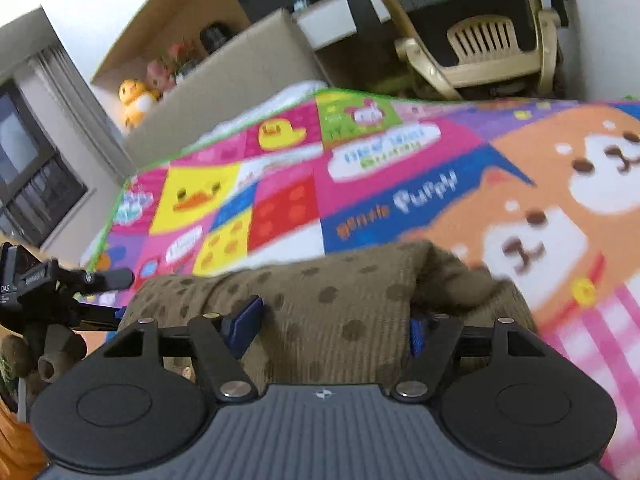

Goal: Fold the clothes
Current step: 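Lay the polka-dot shirt flat on the mat and open both grippers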

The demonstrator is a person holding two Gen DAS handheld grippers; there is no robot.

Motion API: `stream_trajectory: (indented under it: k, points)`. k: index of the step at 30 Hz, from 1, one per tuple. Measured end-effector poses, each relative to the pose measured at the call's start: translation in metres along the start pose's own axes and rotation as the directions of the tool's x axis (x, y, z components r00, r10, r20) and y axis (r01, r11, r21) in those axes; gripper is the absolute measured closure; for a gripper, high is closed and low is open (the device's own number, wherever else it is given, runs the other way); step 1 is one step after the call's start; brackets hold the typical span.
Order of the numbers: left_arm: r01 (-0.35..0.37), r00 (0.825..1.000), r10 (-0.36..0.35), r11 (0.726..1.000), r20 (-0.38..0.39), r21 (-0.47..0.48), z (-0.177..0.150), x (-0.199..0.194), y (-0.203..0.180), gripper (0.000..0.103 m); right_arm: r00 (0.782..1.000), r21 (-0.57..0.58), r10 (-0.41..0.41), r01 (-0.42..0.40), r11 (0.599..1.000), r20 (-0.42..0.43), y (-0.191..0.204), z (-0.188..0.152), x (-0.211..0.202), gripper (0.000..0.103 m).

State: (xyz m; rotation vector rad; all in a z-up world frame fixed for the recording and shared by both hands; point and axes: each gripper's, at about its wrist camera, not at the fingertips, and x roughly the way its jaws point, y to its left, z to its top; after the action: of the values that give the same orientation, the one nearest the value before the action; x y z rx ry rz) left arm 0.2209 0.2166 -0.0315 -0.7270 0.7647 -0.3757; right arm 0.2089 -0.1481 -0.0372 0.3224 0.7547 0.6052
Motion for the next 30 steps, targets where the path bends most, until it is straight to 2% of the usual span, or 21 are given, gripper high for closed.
stream_trajectory:
  k: [2,5,7,9,12,14,16,18,20,21,23,24,26,27,30]
  points:
    - [-0.087,0.995,0.083,0.994,0.053,0.072,0.004,-0.007,-0.004,0.014,0.999,-0.02,-0.01,0.011,1.0,0.039,0.001,0.003,0.001,0.032]
    - [-0.221,0.97,0.198,0.96,0.142,0.17,0.01,-0.017,-0.01,0.014,0.996,-0.075,-0.079,0.081,0.994,0.033,0.005,-0.005,-0.001,0.032]
    - [-0.254,0.96,0.221,0.946,0.172,0.202,0.004,-0.032,-0.012,0.013,0.993,-0.121,-0.11,0.113,0.986,0.031,0.008,-0.011,-0.006,0.031]
    - [-0.217,0.967,0.175,0.945,0.183,0.245,-0.004,-0.045,-0.021,0.01,0.991,-0.159,-0.126,0.131,0.979,0.041,0.013,-0.014,-0.016,0.031]
    - [-0.116,0.985,0.064,0.932,0.161,0.342,-0.013,-0.045,-0.046,0.009,0.98,-0.207,-0.136,0.164,0.965,0.143,0.029,-0.007,-0.031,0.031]
    - [-0.056,0.991,0.002,0.912,0.132,0.407,-0.022,-0.035,-0.059,0.009,0.966,-0.233,-0.137,0.188,0.954,0.219,0.039,0.001,-0.039,0.031]
    - [-0.018,0.997,-0.022,0.882,0.079,0.472,-0.032,-0.014,-0.065,0.008,0.959,-0.24,-0.119,0.183,0.953,0.257,0.048,0.009,-0.038,0.031]
    - [-0.037,0.999,0.025,0.837,0.03,0.546,-0.049,0.007,-0.061,0.008,0.967,-0.234,-0.095,0.152,0.96,0.236,0.052,0.013,-0.027,0.031]
    - [-0.061,0.998,0.066,0.802,0.013,0.595,-0.067,0.015,-0.048,0.008,0.985,-0.236,-0.077,0.113,0.965,0.157,0.055,0.008,-0.007,0.032]
    - [-0.059,0.998,0.065,0.795,0.011,0.603,-0.075,0.015,-0.04,0.008,0.992,-0.242,-0.069,0.094,0.966,0.107,0.056,0.004,0.004,0.032]
    - [-0.051,0.999,0.029,0.788,0.045,0.614,-0.085,0.007,-0.029,0.007,0.995,-0.29,-0.097,0.088,0.953,-0.017,0.06,-0.017,0.026,0.031]
    - [-0.05,0.998,0.025,0.801,0.05,0.596,-0.086,0.004,-0.027,0.007,0.992,-0.33,-0.125,0.107,0.938,-0.032,0.062,-0.027,0.029,0.031]
    - [-0.048,0.998,0.016,0.827,0.062,0.561,-0.089,-0.001,-0.023,0.007,0.989,-0.407,-0.146,0.137,0.903,0.01,0.07,-0.043,0.023,0.031]
    - [-0.047,0.998,0.012,0.838,0.067,0.543,-0.09,-0.003,-0.021,0.007,0.989,-0.412,-0.144,0.143,0.9,0.028,0.072,-0.045,0.014,0.031]
    - [-0.063,0.996,0.024,0.851,0.081,0.522,-0.096,-0.004,-0.024,0.006,0.989,-0.435,-0.12,0.144,0.889,0.083,0.084,-0.057,-0.017,0.03]
